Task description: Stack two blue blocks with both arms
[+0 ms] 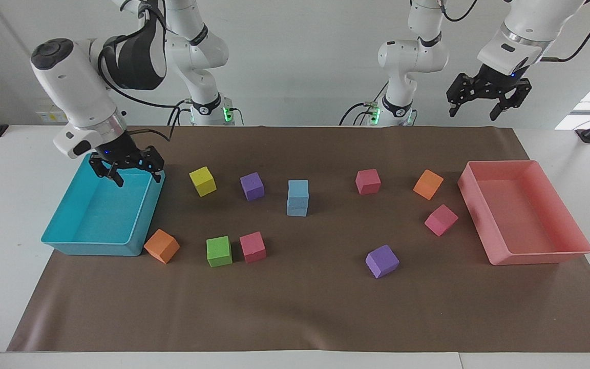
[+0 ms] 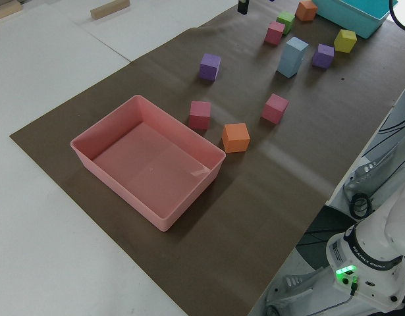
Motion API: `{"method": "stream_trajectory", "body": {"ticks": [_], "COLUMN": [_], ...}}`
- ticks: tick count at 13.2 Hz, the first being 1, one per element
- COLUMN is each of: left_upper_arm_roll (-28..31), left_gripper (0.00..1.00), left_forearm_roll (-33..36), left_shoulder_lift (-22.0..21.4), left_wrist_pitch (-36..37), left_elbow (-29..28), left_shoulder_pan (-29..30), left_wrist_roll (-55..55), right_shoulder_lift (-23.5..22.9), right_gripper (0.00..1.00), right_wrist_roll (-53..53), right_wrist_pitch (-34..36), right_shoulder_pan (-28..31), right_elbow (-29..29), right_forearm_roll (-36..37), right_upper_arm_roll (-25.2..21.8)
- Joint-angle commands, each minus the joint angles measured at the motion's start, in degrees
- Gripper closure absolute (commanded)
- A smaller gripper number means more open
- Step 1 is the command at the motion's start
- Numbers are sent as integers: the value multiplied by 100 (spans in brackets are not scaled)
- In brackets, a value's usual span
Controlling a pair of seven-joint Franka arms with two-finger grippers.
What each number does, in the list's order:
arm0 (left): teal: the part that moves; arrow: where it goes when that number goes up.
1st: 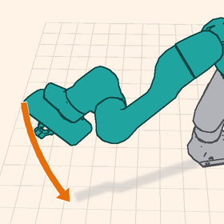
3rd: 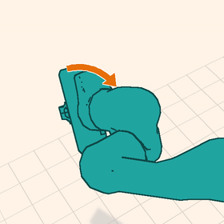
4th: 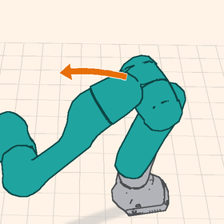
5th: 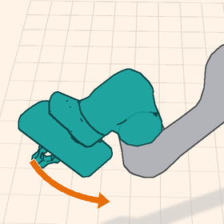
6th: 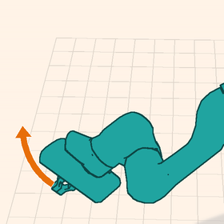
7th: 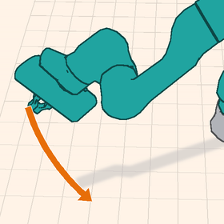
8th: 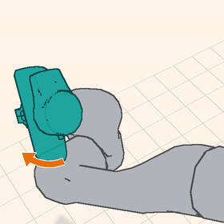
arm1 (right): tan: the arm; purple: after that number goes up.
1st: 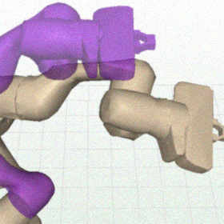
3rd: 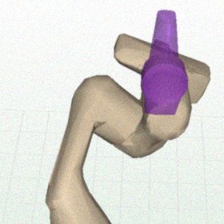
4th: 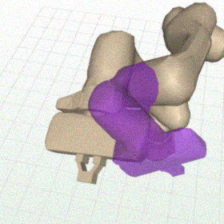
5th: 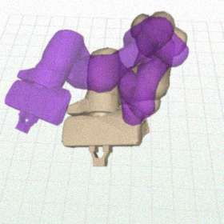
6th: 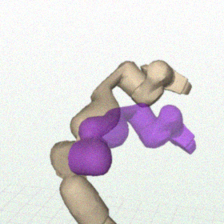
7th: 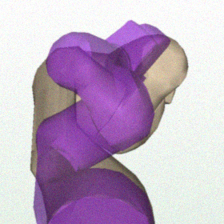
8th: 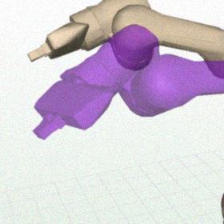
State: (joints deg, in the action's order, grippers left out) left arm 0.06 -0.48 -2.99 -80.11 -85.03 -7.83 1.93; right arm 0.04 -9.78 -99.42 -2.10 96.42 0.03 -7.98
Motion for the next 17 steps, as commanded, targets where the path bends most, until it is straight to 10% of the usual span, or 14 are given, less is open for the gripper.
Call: {"method": "stream_trajectory", "body": {"ticks": [1, 9, 17], "left_upper_arm_roll": [-24, -24, -24], "left_gripper": [0, 0, 0], "left_forearm_roll": [-66, -84, -84], "left_shoulder_lift": [-62, -62, -70], "left_wrist_pitch": [-22, -49, -40], "left_elbow": [-75, -102, -110], "left_shoulder_pan": [106, 97, 97], "left_wrist_roll": [53, 80, 80], "right_shoulder_lift": [-39, 646, 208], "right_gripper": [0, 0, 0], "right_wrist_roll": [196, 231, 1409], "right_wrist_pitch": [712, 907, 1635], "right_shoulder_pan": [17, -176, -89], "right_elbow": [-720, -196, -852], "right_forearm_roll": [304, 507, -56], "right_upper_arm_roll": [69, 271, 174]}}
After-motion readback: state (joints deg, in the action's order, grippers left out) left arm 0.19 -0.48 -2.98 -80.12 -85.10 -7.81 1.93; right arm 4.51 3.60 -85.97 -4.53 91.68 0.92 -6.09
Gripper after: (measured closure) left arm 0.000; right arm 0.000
